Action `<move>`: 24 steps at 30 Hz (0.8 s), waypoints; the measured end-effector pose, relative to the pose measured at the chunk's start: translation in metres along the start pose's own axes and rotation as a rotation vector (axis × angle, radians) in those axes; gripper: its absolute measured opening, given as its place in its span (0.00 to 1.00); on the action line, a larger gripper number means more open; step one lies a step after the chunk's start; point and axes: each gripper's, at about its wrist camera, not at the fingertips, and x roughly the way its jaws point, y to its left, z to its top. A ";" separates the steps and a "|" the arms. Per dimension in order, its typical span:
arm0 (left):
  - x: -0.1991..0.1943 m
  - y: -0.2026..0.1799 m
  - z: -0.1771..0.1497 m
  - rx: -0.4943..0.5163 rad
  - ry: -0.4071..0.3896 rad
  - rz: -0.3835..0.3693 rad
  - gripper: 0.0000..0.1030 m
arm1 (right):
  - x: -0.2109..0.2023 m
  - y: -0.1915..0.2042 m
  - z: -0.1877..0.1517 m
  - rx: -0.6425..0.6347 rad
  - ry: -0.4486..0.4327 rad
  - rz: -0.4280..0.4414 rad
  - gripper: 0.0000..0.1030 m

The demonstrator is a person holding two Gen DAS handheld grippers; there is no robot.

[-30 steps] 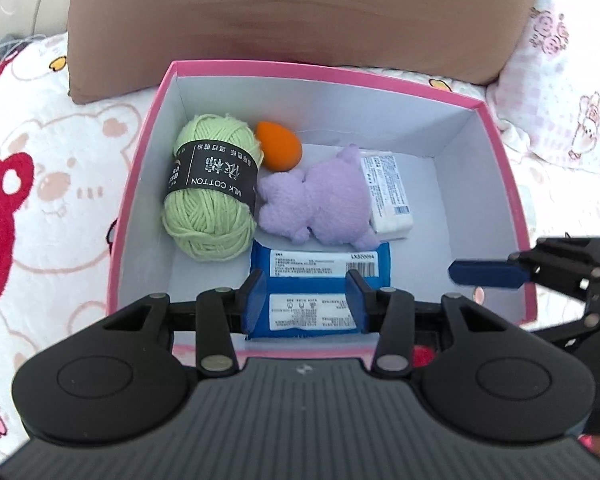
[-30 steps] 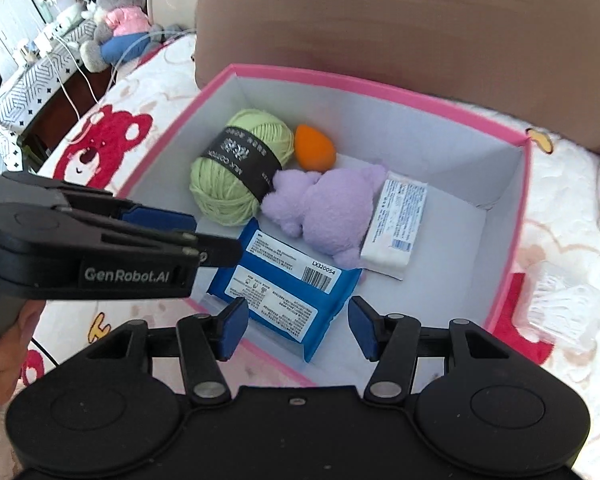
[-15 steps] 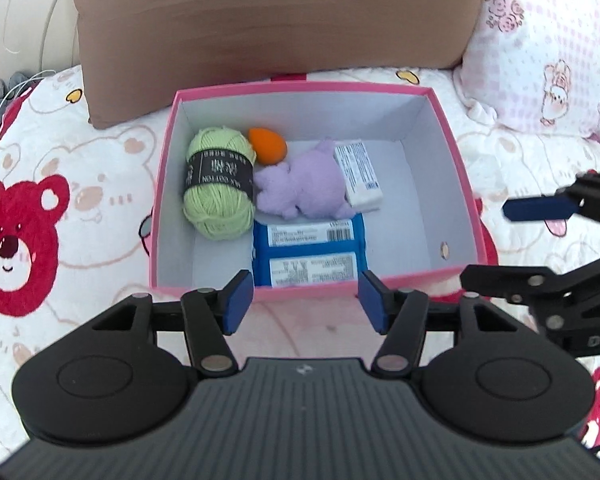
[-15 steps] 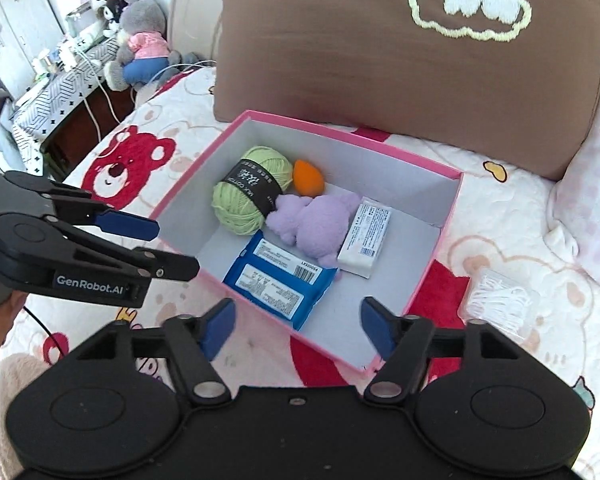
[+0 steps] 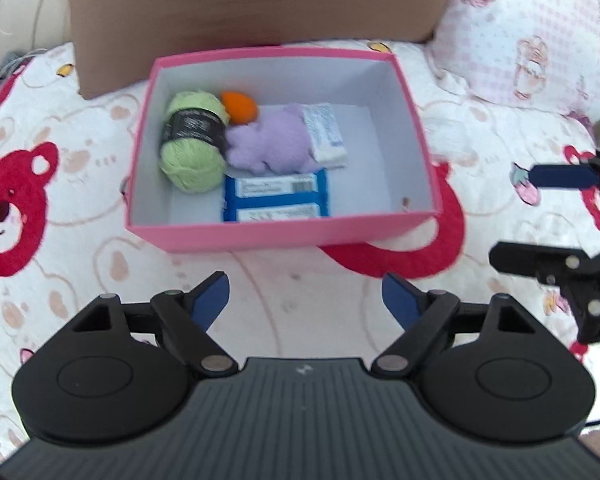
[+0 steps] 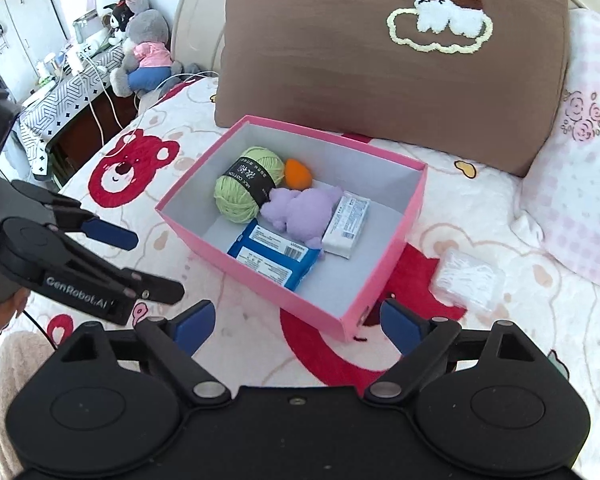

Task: Organize objects
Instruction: 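Open the left tool and lift it out of the pink box, then move the left tool toward the clear box of floss picks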

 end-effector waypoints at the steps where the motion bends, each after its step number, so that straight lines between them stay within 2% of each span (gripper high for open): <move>1: -0.001 -0.004 -0.002 0.010 0.005 -0.002 0.81 | -0.004 -0.001 -0.001 -0.007 0.000 -0.005 0.89; 6: -0.008 -0.027 -0.010 0.060 0.000 0.017 0.91 | -0.027 -0.003 -0.013 -0.051 -0.005 -0.014 0.89; 10: -0.010 -0.051 -0.014 0.124 0.005 0.018 0.92 | -0.040 -0.006 -0.026 -0.100 -0.017 0.004 0.89; 17: 0.000 -0.083 -0.017 0.157 0.033 0.009 0.92 | -0.053 -0.021 -0.049 -0.116 -0.036 -0.013 0.89; 20: 0.005 -0.093 -0.015 0.147 0.043 -0.015 0.92 | -0.056 -0.036 -0.060 -0.078 -0.028 -0.060 0.89; 24: 0.009 -0.107 -0.012 0.138 0.049 -0.064 0.92 | -0.058 -0.061 -0.074 -0.008 -0.030 -0.075 0.89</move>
